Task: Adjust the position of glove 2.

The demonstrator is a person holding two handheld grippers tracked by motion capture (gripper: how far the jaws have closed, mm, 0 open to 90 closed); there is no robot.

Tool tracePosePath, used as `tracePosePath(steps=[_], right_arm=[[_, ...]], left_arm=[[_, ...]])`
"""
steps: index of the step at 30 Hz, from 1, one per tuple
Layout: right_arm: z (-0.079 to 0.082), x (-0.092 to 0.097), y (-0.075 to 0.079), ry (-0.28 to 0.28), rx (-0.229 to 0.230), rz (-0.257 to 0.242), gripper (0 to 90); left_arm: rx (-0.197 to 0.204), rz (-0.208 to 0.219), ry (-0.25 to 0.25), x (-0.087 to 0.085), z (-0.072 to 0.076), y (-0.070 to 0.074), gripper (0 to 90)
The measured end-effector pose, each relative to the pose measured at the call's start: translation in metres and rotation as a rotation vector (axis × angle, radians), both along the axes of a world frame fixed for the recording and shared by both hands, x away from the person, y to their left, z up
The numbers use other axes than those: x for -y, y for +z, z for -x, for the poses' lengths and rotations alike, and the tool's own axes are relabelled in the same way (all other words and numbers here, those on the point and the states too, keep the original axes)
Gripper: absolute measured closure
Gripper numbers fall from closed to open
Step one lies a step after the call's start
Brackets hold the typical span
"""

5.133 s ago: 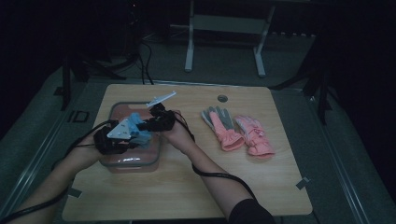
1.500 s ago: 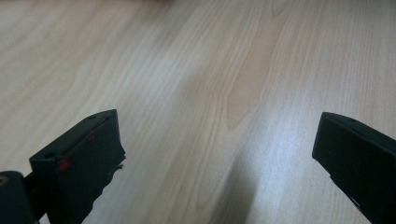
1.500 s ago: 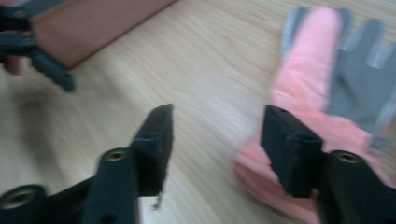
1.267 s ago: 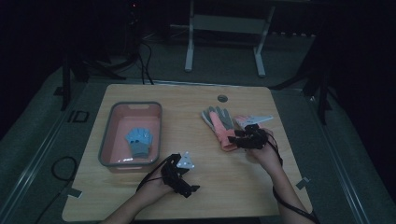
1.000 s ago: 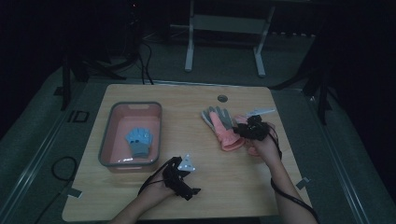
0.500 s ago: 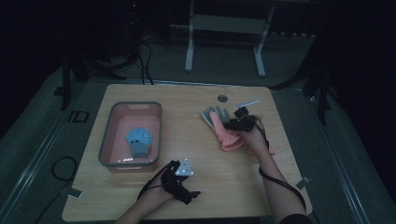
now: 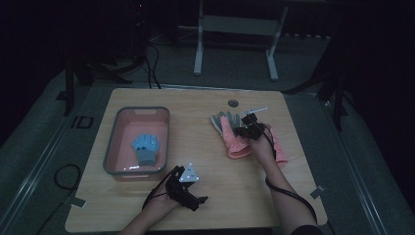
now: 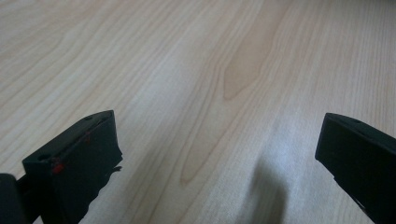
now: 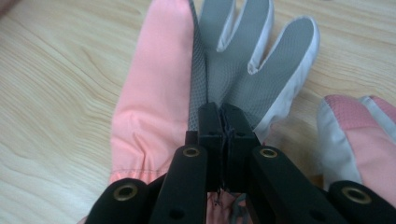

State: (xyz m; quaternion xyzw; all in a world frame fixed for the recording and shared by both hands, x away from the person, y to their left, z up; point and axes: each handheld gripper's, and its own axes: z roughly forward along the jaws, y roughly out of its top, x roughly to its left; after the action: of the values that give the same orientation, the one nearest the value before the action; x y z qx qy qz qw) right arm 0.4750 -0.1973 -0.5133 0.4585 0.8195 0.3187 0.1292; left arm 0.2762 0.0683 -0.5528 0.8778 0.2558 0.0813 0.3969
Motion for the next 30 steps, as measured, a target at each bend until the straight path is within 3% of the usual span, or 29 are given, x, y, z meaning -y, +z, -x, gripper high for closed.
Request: tracePosePath(steps=[8, 14, 21, 30], right_arm=[[0.039, -0.007, 0.024, -0.119, 0.028, -0.098, 88.3], [0.069, -0.013, 0.035, -0.142, 0.044, -0.154, 88.2], [0.102, -0.009, 0.033, -0.204, 0.037, -0.257, 88.3], [0.124, -0.009, 0.013, -0.238, 0.028, -0.216, 88.2]], left_arm=[[0.009, -0.025, -0.027, 0.003, 0.001, -0.004, 0.0], [0.004, -0.028, -0.032, 0.003, 0.001, -0.004, 0.0], [0.012, -0.034, -0.033, 0.004, 0.002, -0.004, 0.0], [0.013, -0.029, -0.031, 0.003, 0.002, -0.005, 0.0]])
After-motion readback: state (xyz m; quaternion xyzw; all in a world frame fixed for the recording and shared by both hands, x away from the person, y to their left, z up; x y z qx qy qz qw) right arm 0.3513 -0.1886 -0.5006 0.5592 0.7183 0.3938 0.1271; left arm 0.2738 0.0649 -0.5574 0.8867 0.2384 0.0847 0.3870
